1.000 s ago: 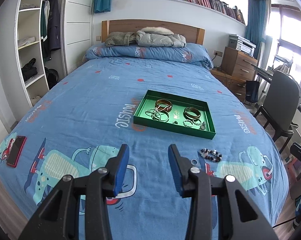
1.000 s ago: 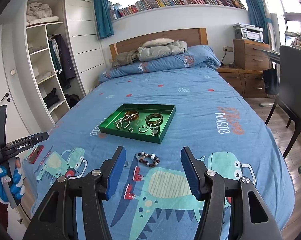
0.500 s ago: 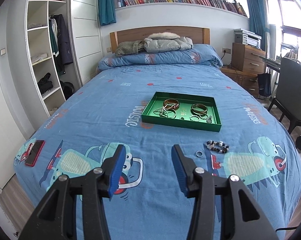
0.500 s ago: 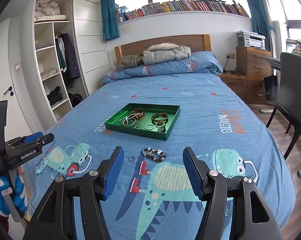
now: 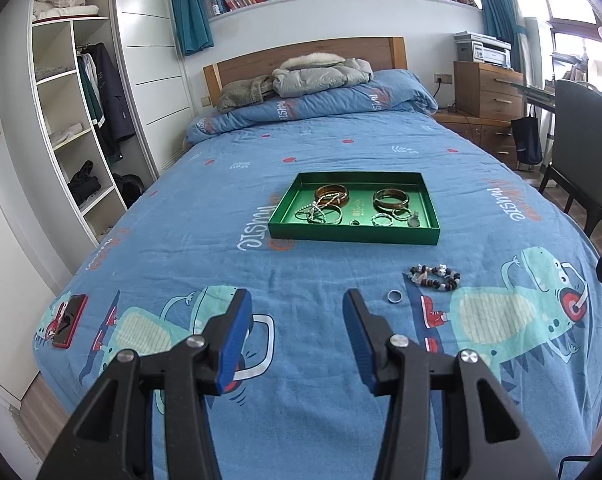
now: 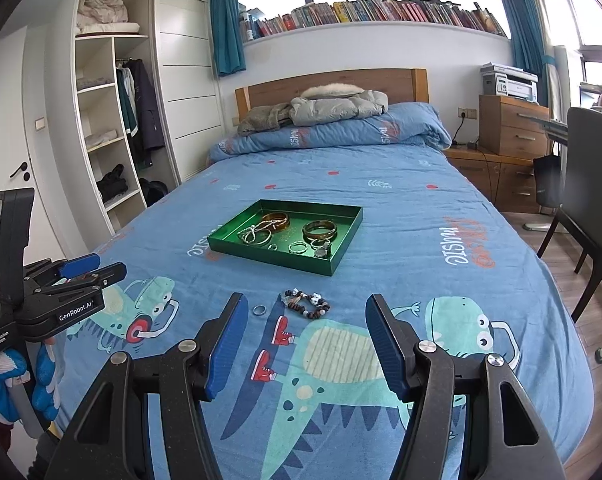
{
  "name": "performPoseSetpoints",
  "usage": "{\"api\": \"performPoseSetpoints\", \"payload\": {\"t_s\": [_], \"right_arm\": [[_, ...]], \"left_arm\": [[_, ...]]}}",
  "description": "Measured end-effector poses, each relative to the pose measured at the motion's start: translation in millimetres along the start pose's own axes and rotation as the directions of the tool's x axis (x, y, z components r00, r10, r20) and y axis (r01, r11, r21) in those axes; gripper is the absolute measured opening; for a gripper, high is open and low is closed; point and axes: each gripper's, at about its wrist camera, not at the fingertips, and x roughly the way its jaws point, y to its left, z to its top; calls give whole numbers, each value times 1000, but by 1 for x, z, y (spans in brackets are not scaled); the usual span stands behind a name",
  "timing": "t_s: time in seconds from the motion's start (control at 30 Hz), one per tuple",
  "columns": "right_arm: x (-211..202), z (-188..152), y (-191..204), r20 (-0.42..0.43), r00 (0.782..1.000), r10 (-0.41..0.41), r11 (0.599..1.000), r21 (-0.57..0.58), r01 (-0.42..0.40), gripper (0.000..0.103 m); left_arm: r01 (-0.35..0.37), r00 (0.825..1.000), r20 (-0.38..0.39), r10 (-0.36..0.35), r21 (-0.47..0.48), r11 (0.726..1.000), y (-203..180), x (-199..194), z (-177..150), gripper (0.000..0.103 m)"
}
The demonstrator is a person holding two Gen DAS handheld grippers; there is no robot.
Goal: Organize jewelry
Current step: 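Move both open tools toward the silver ring and the wooden bead bracelet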
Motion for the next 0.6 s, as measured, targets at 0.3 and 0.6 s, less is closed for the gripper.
{"api": "performPoseSetpoints", "payload": {"t_s": [0.3,0.6], "right_arm": [[26,-7,-10,-37,999,-8,999,34,10,61],[54,-12,-15,-75,997,-19,998,54,23,61]], "left_arm": [[6,999,-54,-5,26,1000,-7,32,-2,45],[9,996,-86,-6,46,999,-9,60,-6,45]]}}
